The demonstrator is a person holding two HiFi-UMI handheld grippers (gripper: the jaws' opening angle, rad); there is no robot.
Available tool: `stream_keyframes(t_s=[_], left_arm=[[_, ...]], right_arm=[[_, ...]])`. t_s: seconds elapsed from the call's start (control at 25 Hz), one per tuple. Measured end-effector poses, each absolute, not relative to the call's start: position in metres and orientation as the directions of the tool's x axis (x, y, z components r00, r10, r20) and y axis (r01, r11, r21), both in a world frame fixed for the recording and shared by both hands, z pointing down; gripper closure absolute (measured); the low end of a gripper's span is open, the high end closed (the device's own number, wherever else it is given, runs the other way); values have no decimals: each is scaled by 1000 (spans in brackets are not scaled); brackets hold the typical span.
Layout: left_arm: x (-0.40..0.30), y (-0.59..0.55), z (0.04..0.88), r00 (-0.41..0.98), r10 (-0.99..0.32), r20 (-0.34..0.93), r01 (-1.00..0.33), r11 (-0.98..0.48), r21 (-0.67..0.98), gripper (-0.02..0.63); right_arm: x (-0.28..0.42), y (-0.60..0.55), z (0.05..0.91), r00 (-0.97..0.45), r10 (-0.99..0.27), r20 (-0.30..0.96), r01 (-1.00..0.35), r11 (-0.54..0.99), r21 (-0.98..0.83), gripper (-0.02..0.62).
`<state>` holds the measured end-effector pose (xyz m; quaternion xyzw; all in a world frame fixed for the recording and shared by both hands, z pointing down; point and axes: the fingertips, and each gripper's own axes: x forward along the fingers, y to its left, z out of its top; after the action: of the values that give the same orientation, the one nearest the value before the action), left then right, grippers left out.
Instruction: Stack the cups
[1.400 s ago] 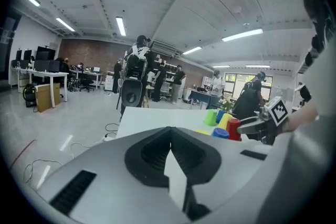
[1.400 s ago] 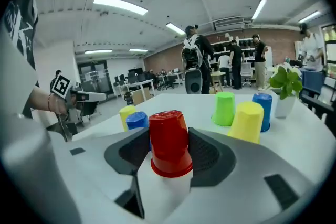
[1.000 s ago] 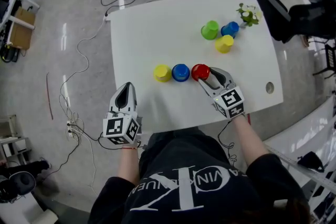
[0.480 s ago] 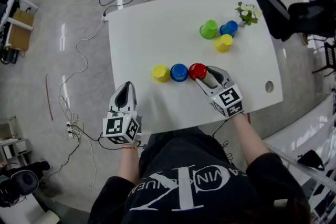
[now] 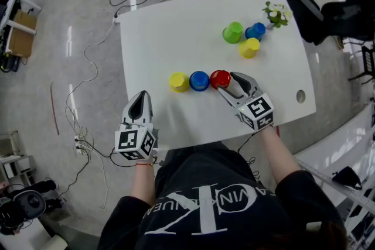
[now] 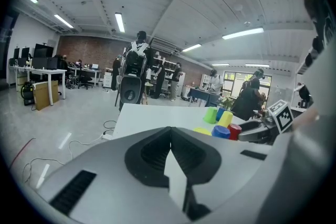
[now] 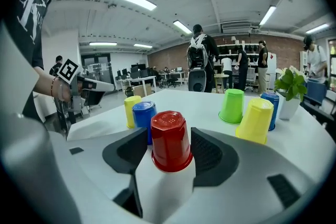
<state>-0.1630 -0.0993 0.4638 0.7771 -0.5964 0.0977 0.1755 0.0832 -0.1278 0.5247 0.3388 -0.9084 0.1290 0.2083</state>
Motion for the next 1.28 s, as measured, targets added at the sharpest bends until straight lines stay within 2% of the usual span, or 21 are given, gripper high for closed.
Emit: stream_keyframes(t_s=[0.2,0.36,0.48,0.64,0.8,1.16,1.2,1.28], left_arm=[[-160,-102,464,277,-891,361,-959,-236,155,603],[-160,-103,465,279,-889,362,-959,-238,153,603],[-161,-104,466,279,-888,366,-959,-239,150,603],[-162,-103,468,277,-885,375,-960,-239,145,603],[-159,-100,472,282,-877,388,-959,-246,142,603],[-161,-88,482,273,-860,430,-962,-241,129,603],[-162,-87,484,273,-859,434,-962,-241,128,603],[-162,-86,487,273,-856,439,-962,-240,130,603]], right_arm=[[97,-131,502,-717,-587,377,-673,724,-154,300],[114,-141,478,-738,-617,273,-673,704,-229,304],[142,-161,468,-683,-697,219,-728,626,-281,330],[182,-191,487,-508,-804,310,-861,470,-193,350],[207,-217,514,-390,-838,381,-920,342,-190,321],[204,-248,533,-375,-826,421,-927,346,-148,302],[204,-250,534,-370,-828,422,-928,345,-138,307],[204,-252,532,-364,-837,409,-931,345,-122,357]])
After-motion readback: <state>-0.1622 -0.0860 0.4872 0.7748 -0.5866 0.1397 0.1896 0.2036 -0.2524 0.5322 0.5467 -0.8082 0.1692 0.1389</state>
